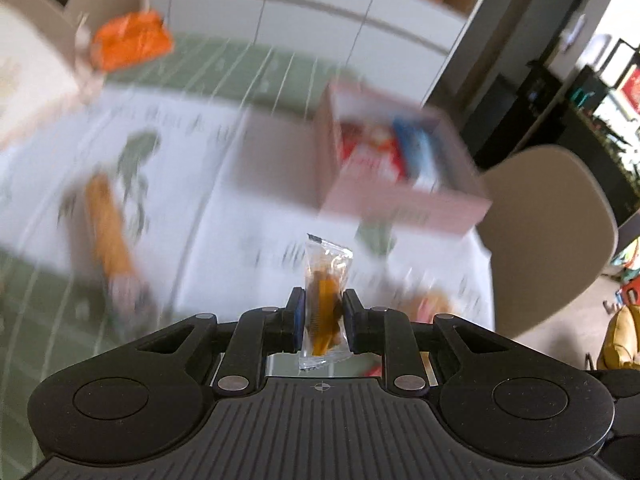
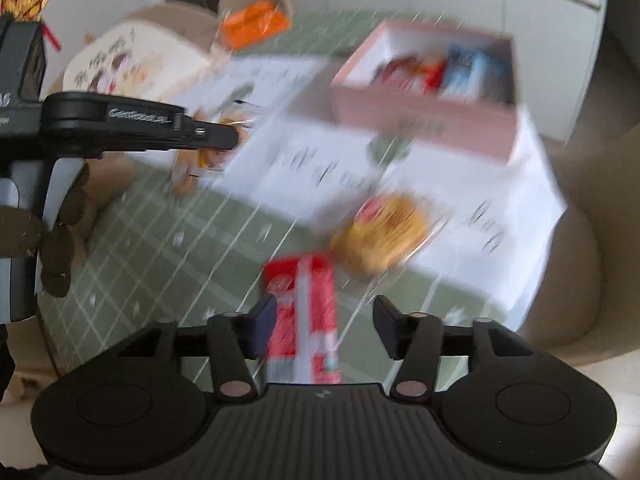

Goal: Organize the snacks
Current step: 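Carry the orange snack with the left tool while the right tool carries the red strip packet to the box, then open both tools over the pink box to drop both snacks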

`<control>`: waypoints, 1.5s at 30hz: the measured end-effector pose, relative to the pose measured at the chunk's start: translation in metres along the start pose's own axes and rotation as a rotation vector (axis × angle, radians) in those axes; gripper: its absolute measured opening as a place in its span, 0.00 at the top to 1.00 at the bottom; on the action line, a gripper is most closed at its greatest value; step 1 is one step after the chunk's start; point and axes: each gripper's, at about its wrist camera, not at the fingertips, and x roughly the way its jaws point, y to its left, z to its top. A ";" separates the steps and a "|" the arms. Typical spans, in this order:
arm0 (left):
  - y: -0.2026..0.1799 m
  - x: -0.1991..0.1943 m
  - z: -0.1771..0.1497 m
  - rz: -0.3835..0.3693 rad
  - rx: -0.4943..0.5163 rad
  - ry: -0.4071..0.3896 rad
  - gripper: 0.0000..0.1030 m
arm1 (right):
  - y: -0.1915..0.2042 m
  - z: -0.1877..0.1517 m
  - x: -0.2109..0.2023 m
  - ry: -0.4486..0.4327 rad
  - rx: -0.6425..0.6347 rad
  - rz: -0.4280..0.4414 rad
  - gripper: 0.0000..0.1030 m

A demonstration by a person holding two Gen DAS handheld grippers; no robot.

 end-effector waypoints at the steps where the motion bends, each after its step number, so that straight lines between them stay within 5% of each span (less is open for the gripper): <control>1: 0.005 0.001 -0.008 0.008 -0.012 0.015 0.77 | 0.005 -0.004 0.010 0.021 -0.006 0.002 0.48; 9: 0.038 -0.012 -0.058 0.052 -0.077 0.086 0.77 | 0.046 -0.017 0.066 0.064 -0.078 -0.121 0.39; 13: 0.050 -0.021 -0.066 0.062 -0.108 0.084 0.77 | 0.062 -0.020 0.063 0.068 -0.160 -0.160 0.57; 17: 0.051 -0.030 -0.057 0.023 -0.127 0.043 0.77 | 0.057 -0.008 0.028 0.009 -0.108 -0.090 0.58; 22: 0.028 -0.052 -0.007 -0.122 -0.086 -0.084 0.77 | 0.031 0.030 -0.044 -0.176 -0.033 -0.070 0.58; 27: -0.025 -0.074 0.089 -0.216 0.051 -0.272 0.77 | -0.005 0.099 -0.108 -0.388 -0.008 -0.125 0.58; 32: -0.060 -0.025 0.167 -0.302 0.034 -0.297 0.73 | -0.041 0.173 -0.105 -0.458 0.021 -0.142 0.58; 36: -0.052 0.069 0.180 -0.225 -0.055 -0.146 0.72 | -0.093 0.217 -0.058 -0.389 0.067 -0.068 0.42; 40: -0.027 0.072 0.159 -0.109 -0.059 -0.156 0.71 | -0.124 0.222 -0.015 -0.310 0.089 -0.084 0.42; 43: 0.008 0.046 0.130 0.116 -0.041 -0.199 0.70 | -0.138 0.204 0.001 -0.264 0.125 -0.035 0.42; 45: 0.044 0.032 0.105 0.268 -0.115 -0.202 0.70 | -0.139 0.186 0.010 -0.232 0.124 -0.030 0.41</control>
